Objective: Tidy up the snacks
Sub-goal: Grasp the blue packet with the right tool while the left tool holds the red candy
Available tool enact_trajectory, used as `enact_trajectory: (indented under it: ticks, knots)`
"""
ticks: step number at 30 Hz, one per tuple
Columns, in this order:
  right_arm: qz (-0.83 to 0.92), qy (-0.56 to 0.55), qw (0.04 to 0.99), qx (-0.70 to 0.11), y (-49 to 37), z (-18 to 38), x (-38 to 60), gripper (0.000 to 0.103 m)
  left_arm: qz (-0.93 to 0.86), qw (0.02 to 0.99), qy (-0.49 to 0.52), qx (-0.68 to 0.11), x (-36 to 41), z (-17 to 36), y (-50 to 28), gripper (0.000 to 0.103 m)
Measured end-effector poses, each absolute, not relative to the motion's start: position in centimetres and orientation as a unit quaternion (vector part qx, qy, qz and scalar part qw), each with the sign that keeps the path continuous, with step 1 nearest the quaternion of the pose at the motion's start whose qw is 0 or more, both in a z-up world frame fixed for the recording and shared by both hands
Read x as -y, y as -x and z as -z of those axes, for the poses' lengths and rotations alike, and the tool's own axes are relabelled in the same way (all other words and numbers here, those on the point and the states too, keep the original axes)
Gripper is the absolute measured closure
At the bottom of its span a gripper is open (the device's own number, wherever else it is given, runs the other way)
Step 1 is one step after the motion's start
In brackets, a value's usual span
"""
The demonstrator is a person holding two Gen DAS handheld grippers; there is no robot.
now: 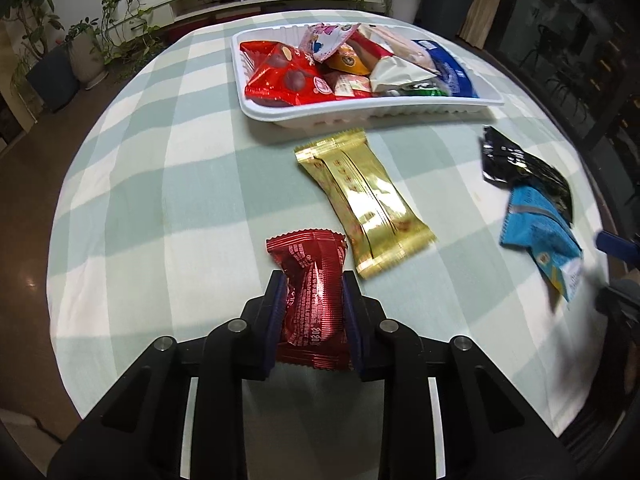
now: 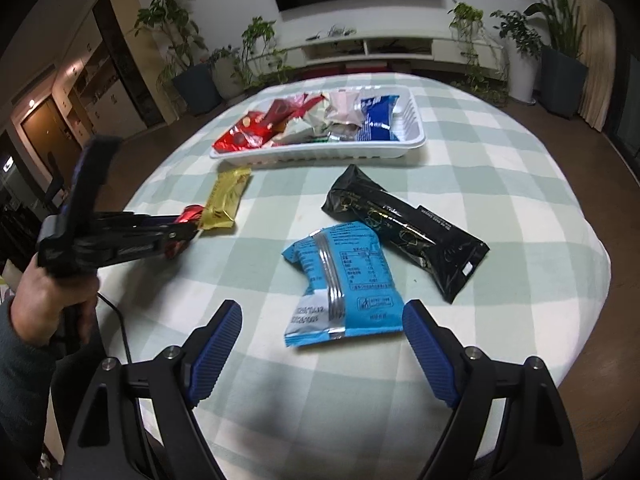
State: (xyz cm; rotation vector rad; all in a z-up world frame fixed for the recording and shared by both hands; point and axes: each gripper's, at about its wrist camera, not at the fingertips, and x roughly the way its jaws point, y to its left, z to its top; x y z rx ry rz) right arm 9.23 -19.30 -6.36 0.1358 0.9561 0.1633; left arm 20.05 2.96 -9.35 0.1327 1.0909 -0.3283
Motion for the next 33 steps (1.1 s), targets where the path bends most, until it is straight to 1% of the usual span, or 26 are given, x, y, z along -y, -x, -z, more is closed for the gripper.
enact_trajectory:
  ticks: [5, 12, 17, 20, 21, 27, 33]
  knots:
    - [-0.083, -0.048, 0.872, -0.480, -11.1, 7.2, 19.5, 0.019, 0.164, 0.839, -0.056, -0.516, -3.1, 9.2, -17.9, 0.078]
    - [-0.093, -0.037, 0.852, -0.513, -13.9, 8.7, 19.3, 0.021, 0.180, 0.838, -0.050, -0.513, -2.5, 9.0, -15.2, 0.078]
    - [-0.089, -0.011, 0.837, -0.540, -15.5, 9.9, 18.6, 0.034, 0.182, 0.838, -0.048, -0.513, -2.4, 9.1, -14.6, 0.078]
    - [-0.088, 0.010, 0.835, -0.543, -15.6, 10.1, 17.9, 0.039, 0.182, 0.838, -0.047, -0.512, -2.4, 9.0, -14.5, 0.078]
    - [-0.089, 0.012, 0.835, -0.543, -15.7, 10.1, 17.8, 0.043, 0.182, 0.838, -0.046, -0.512, -2.5, 9.0, -14.5, 0.078]
    - [-0.094, -0.001, 0.835, -0.542, -15.5, 9.9, 18.1, 0.057, 0.183, 0.839, -0.043, -0.510, -2.5, 8.9, -14.5, 0.078]
    - [-0.100, -0.020, 0.839, -0.534, -14.7, 9.3, 18.1, 0.062, 0.185, 0.840, -0.038, -0.508, -2.6, 8.8, -14.4, 0.078]
